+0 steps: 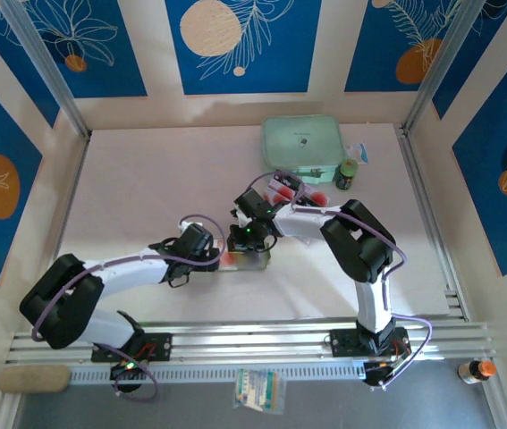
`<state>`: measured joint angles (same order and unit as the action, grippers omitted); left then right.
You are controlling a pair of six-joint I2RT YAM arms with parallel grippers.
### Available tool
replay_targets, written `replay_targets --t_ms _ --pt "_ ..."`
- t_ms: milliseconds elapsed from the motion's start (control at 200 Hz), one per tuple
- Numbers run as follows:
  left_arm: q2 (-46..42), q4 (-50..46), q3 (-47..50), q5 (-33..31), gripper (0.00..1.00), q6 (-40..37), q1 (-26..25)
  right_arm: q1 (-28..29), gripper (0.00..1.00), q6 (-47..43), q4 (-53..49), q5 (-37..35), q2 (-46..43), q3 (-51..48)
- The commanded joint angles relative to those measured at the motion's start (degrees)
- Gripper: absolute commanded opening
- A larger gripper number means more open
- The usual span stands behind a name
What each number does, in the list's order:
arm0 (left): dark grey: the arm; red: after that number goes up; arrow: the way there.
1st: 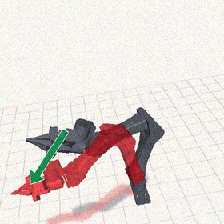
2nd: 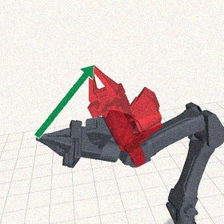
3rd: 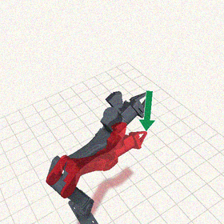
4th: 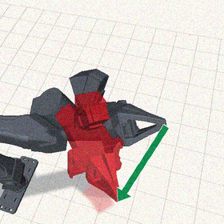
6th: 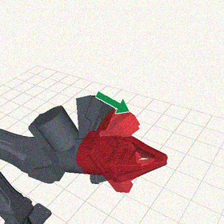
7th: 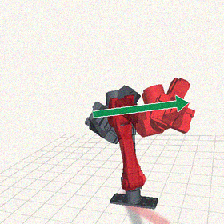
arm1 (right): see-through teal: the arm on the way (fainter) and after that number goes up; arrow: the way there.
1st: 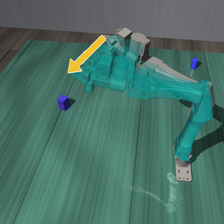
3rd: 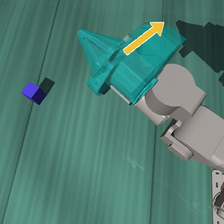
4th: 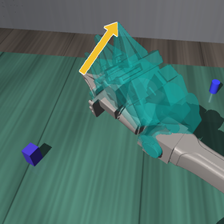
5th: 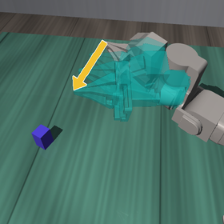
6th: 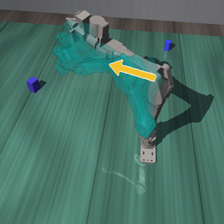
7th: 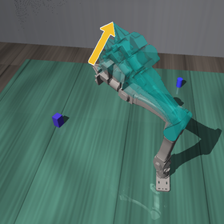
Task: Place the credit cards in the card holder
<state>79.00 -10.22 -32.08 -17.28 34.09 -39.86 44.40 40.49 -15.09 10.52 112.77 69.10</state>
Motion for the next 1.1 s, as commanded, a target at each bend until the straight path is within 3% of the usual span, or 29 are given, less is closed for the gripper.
replay_targets --t_ms 0,445,1095 --pt "-1.9 -1.8 -0.9 -1.6 0.96 0.5 0.2 0.5 0.02 0.5 -1.2 1.2 0.7 0.3" --pt "-0.2 -2.0 0.7 -2.3 0.96 1.6 0.6 -0.6 0.06 -0.5 -2.5 -0.2 -7.1 -2.2" --pt "0.2 -1.4 1.1 -2.4 0.95 1.4 0.6 0.5 0.02 -2.8 -5.0 -1.7 -1.2 -1.8"
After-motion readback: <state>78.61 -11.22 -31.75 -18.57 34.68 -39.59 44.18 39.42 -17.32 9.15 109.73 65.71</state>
